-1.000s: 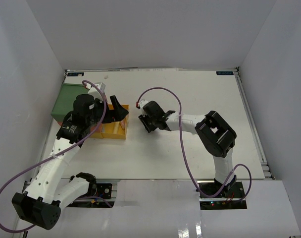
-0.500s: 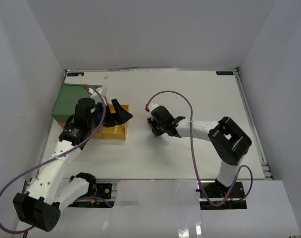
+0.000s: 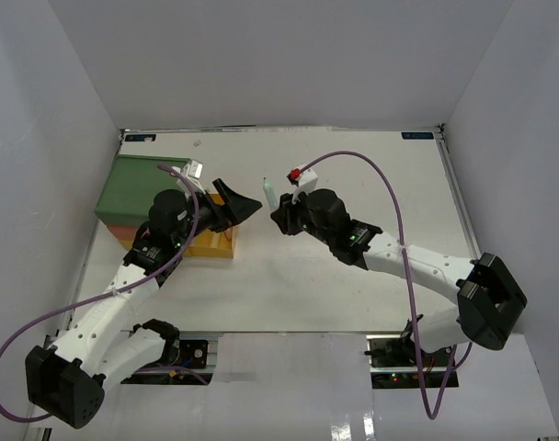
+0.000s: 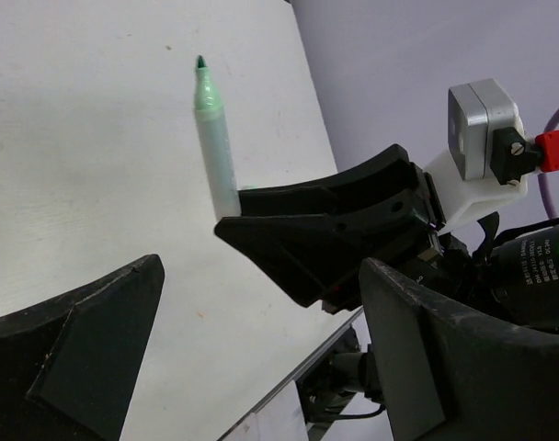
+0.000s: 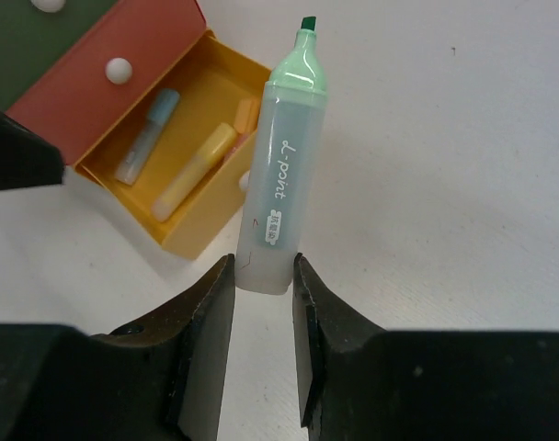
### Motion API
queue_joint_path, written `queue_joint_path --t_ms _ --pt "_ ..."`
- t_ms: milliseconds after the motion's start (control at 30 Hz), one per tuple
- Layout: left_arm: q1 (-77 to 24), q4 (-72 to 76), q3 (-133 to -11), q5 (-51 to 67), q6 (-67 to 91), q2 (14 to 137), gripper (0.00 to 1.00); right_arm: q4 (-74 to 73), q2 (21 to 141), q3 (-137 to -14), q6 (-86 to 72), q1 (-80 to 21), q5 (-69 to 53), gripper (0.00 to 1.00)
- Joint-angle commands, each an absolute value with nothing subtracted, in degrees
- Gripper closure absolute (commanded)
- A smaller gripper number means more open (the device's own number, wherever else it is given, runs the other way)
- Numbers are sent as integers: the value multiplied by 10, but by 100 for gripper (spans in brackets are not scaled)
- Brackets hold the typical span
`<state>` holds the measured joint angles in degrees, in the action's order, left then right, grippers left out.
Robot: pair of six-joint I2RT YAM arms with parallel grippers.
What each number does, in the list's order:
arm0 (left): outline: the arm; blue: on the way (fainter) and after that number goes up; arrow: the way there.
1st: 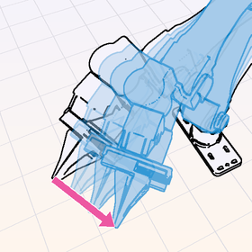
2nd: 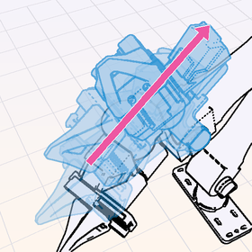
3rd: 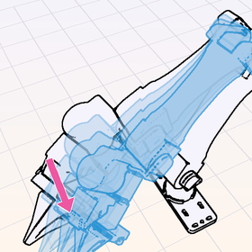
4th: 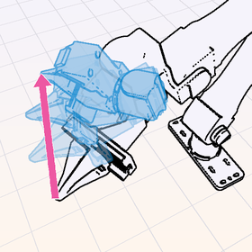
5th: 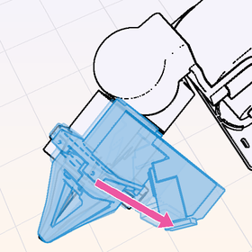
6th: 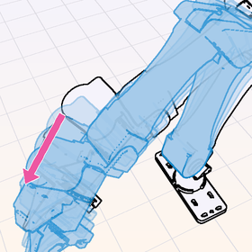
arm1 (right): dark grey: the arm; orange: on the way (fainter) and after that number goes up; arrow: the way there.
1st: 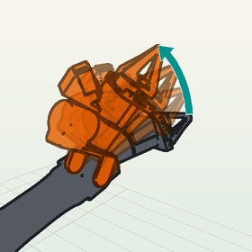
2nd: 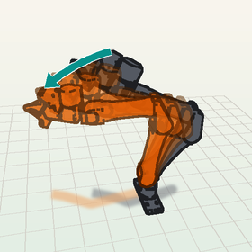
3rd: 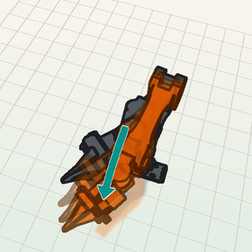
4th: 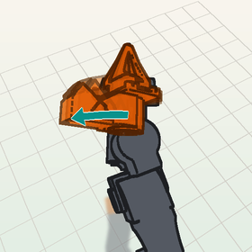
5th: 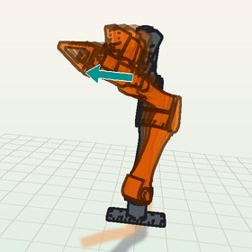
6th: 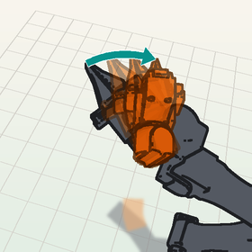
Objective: Sort the stationery into containers
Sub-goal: Pick up the pen from the center of the board.
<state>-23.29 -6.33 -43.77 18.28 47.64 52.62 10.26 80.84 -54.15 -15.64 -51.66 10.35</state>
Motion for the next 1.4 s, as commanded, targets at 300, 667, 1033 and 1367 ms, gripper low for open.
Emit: queue_joint_path --t_ms 300,667,1033,1367 --pt "-337 17 -501 -15 488 624 7 192 750 -516 -162 -546 144 89" --pt "-345 31 -526 -13 487 675 16 205 729 -497 -157 -548 147 89" --pt "-362 60 -523 -16 486 704 32 214 728 -496 -165 -548 147 89" --pt "-371 83 -516 -9 475 717 47 213 726 -493 -171 -548 142 89"
